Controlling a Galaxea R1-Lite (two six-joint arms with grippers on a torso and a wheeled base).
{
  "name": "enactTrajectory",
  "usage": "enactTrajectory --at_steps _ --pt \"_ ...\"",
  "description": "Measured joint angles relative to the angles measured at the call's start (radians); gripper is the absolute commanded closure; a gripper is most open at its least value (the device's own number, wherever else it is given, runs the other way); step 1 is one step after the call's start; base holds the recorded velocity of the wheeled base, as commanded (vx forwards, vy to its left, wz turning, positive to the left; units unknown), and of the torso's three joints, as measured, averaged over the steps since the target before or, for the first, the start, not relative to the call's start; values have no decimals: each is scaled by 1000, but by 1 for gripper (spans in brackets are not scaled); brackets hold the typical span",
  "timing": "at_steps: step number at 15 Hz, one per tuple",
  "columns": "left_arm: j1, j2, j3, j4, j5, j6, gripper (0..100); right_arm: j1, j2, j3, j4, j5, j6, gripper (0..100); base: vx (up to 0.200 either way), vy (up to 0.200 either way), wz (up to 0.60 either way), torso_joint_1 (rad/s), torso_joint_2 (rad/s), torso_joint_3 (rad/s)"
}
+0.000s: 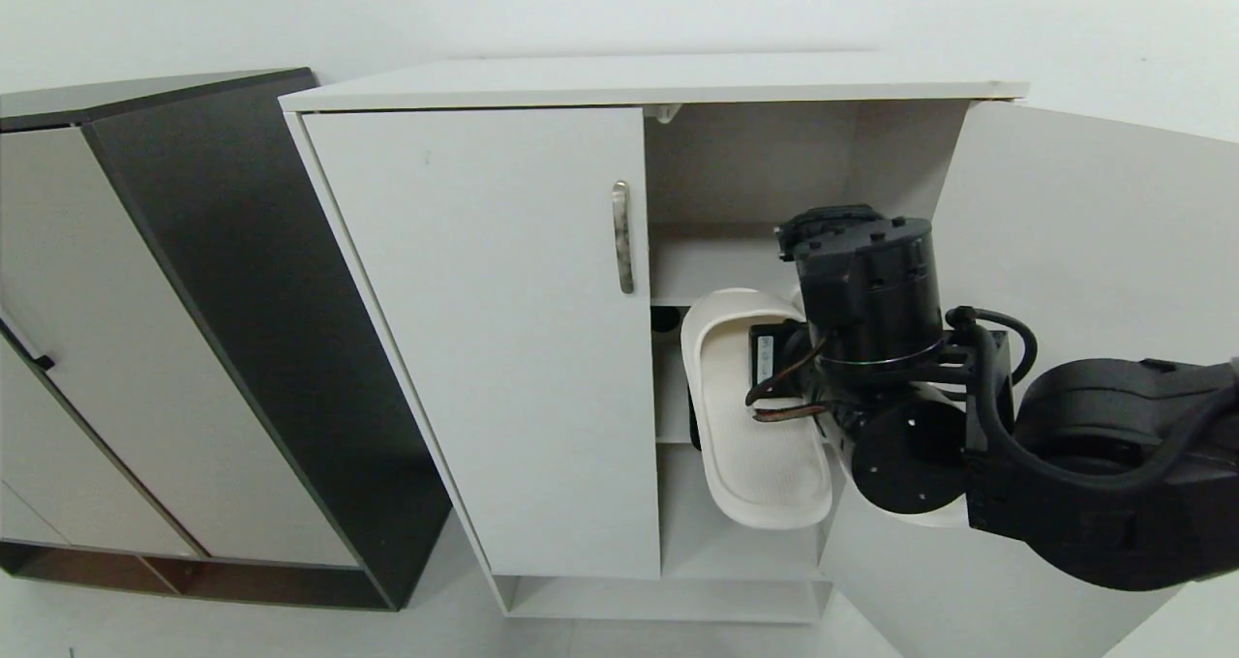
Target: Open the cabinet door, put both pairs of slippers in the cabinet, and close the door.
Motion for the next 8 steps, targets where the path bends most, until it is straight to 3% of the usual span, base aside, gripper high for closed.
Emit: enactTrajectory --at_steps 8 --pt "0 0 0 0 -1 0 100 -14 24 -24 2 -33 -3 100 0 0 0 0 0 0"
